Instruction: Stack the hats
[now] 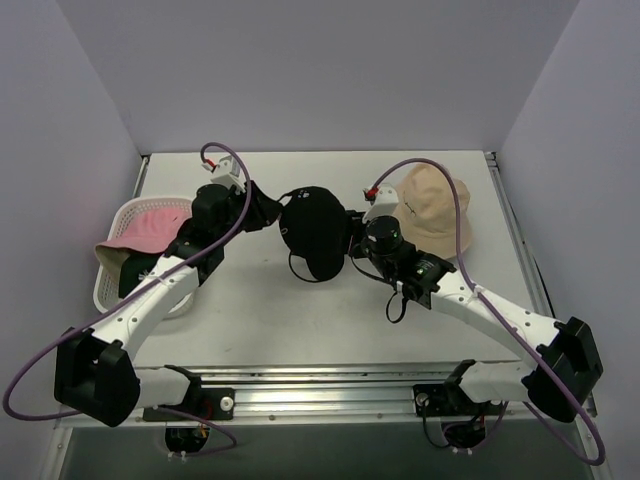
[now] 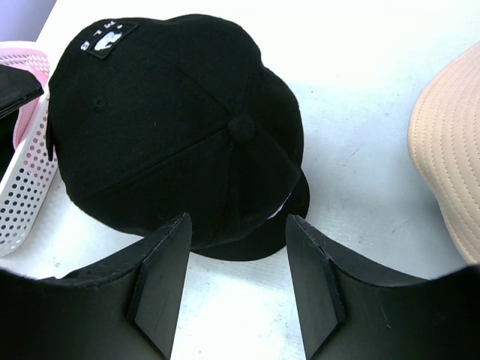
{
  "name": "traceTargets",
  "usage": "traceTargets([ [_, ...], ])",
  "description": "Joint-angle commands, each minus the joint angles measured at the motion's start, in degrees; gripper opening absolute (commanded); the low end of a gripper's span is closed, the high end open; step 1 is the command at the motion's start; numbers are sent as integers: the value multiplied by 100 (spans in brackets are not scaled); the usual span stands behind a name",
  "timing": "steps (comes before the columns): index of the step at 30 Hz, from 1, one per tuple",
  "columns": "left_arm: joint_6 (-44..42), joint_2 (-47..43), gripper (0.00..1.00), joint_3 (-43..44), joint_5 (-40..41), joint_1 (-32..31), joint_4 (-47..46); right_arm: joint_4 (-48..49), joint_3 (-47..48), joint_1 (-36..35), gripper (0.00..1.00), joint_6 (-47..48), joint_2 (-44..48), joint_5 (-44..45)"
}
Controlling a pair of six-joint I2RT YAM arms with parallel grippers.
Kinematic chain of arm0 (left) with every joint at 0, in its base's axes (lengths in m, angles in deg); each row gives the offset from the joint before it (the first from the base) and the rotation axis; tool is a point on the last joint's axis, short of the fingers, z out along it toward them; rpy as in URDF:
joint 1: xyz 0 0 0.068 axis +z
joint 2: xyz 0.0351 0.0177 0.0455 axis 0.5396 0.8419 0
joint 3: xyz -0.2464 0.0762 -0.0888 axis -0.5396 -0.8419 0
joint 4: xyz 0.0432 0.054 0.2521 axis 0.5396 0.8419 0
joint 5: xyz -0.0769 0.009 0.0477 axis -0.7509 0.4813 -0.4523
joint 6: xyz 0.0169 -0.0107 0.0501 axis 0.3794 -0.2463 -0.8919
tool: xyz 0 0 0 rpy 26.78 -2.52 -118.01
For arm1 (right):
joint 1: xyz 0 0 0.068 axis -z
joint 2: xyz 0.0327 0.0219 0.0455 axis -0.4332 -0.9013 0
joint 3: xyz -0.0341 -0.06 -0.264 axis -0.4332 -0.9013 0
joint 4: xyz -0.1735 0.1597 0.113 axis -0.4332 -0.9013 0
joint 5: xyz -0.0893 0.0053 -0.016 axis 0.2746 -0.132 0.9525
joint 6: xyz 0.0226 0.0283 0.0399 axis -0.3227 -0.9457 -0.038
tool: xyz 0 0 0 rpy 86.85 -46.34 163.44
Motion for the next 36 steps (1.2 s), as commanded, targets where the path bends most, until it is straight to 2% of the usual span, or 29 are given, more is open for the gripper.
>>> traceTargets([
  [1, -70, -160, 49, -30, 358, -38, 117, 18, -63, -95, 50, 39, 194, 64],
  [7, -140, 139, 54, 303, 438, -20, 529, -26, -204, -121, 50, -5, 466, 73],
  [17, -70, 737, 55, 655, 262, -11, 530, -70, -292, -165, 50, 48, 528, 64],
  [20, -35, 719, 49, 462, 280, -3, 416, -35, -327, -165, 50, 48, 484, 90],
  [21, -18, 719, 41, 392, 280, -3, 381, -26, -327, -165, 50, 56, 458, 90],
  [25, -35, 772, 29, 374, 359, -11, 424, 0, -336, -165, 50, 57, 440, 99],
  [28, -26, 790, 26, 357, 429, -3, 477, -17, -327, -165, 50, 83, 449, 99],
  [36, 9, 781, 25, 163, 605, -3, 478, -44, -336, -156, 50, 74, 432, 178],
])
